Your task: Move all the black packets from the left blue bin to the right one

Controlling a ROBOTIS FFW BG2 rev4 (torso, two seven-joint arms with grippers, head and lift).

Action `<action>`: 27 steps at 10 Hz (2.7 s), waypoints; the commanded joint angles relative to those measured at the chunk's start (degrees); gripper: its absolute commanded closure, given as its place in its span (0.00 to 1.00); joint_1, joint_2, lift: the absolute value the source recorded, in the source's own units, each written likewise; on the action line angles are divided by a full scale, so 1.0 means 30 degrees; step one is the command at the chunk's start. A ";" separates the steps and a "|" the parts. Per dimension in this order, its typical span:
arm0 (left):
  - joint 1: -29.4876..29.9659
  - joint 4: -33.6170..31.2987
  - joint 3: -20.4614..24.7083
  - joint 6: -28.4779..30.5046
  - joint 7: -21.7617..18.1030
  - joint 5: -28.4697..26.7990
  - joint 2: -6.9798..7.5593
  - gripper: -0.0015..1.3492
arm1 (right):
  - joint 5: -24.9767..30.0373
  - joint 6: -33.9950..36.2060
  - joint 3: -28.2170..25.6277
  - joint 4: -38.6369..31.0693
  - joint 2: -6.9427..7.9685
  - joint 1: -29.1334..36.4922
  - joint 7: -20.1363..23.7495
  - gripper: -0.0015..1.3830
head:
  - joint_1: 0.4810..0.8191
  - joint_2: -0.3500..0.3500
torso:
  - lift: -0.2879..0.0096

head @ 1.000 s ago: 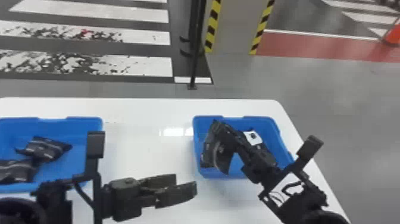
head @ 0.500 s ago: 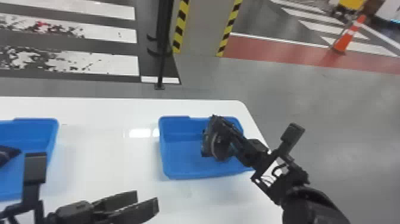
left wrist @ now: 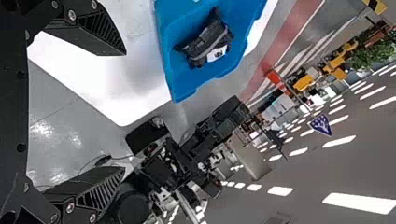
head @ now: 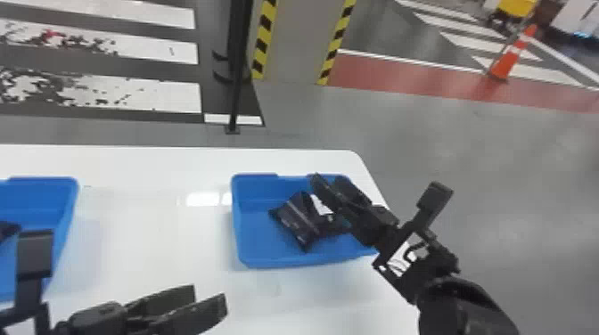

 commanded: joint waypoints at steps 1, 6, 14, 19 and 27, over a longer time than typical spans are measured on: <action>0.0115 -0.0091 0.0191 -0.1354 -0.0007 -0.0037 0.0061 0.13 | 0.1068 -0.1305 -0.0001 -0.1115 0.0298 0.1189 0.0013 0.24 | 0.63 0.00 | 0.56; 0.2178 -0.1779 0.3276 -0.3089 0.0286 -0.1104 -0.0203 0.13 | 0.3696 -0.5524 0.0380 -0.3881 0.2466 0.5643 -0.0016 0.24 | 0.63 0.10 | 0.56; -0.1713 -0.0419 0.9751 0.0099 0.0432 -0.8531 0.0529 0.13 | 0.3924 -0.6555 0.2589 -0.5756 0.2835 0.9346 -0.0163 0.24 | 0.63 0.66 | 0.56; -0.7197 0.6425 0.9332 0.0333 0.1399 -0.9711 0.1408 0.13 | 0.3543 -0.6180 0.2894 -0.5193 0.2835 0.9158 -0.0134 0.25 | 0.63 0.86 | 0.56; -1.2353 1.5518 0.7047 0.0052 0.4534 -1.0206 0.2082 0.14 | 0.3277 -0.5758 0.3122 -0.4396 0.2835 0.8783 -0.0046 0.25 | 0.63 0.89 | 0.56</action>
